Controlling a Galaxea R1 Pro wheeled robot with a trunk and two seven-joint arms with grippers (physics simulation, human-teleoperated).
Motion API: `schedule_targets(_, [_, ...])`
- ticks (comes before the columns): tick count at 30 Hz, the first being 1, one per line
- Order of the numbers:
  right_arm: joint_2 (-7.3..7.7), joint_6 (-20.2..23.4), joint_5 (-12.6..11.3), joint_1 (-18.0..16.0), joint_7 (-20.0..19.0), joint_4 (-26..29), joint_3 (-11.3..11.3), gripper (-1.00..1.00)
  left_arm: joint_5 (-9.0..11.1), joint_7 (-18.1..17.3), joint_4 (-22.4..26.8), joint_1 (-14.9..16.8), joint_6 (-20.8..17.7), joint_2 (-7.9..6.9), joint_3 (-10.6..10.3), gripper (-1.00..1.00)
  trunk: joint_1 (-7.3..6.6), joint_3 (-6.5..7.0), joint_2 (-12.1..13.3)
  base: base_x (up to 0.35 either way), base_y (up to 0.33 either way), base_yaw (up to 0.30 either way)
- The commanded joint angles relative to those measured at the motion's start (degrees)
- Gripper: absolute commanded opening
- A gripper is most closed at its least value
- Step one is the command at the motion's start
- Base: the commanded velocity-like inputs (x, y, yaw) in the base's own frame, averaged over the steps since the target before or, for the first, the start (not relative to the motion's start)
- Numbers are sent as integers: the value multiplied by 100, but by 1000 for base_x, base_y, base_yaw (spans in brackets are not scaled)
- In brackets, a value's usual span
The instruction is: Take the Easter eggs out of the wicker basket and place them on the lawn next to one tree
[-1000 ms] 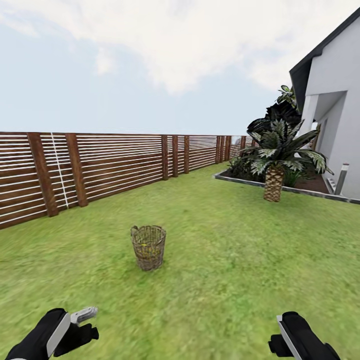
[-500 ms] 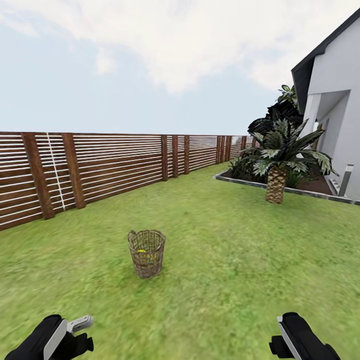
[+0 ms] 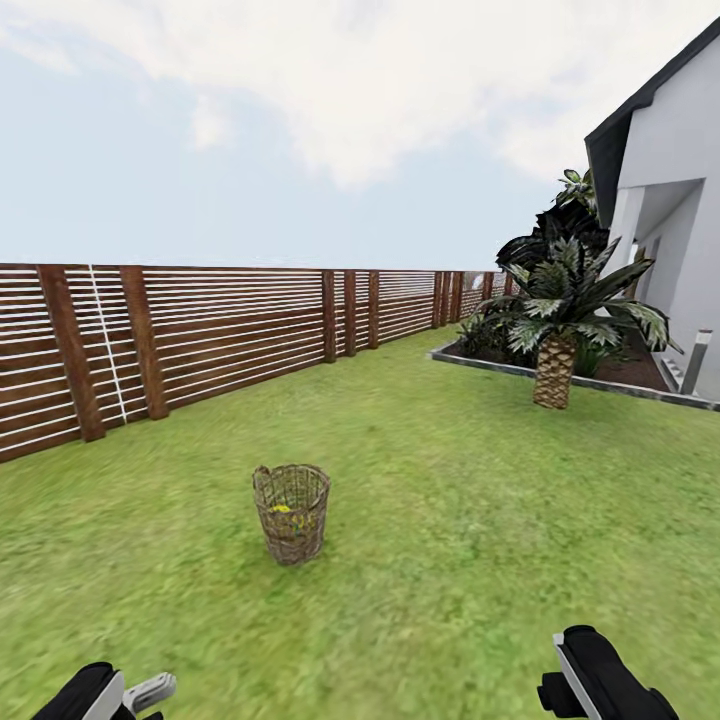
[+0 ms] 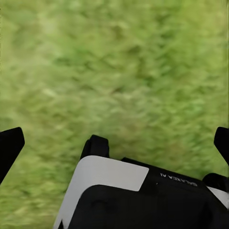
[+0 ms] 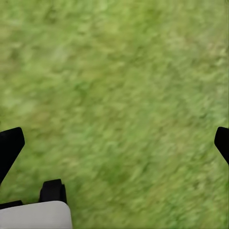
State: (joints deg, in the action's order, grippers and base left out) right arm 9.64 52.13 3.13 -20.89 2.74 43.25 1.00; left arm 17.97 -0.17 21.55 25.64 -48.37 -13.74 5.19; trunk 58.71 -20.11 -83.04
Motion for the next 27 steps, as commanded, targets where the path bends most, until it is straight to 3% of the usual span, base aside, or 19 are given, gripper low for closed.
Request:
schedule_targets(1, [-3,24,30,-3,-11,4,6,100,0,-5,7,2,-31,-9,41,100,1,-7,-4,128,0,0])
schedule_targets(10, [2,25,25,-3,-19,-1,6,100,-30,-1,7,2,-24,17,-6,100,1,-7,-4,156,0,0])
schedule_targets(27, [-15,25,22,-3,-19,-9,-3,100,-22,-1,8,2,-15,23,-8,100,1,-7,-4,292,0,0])
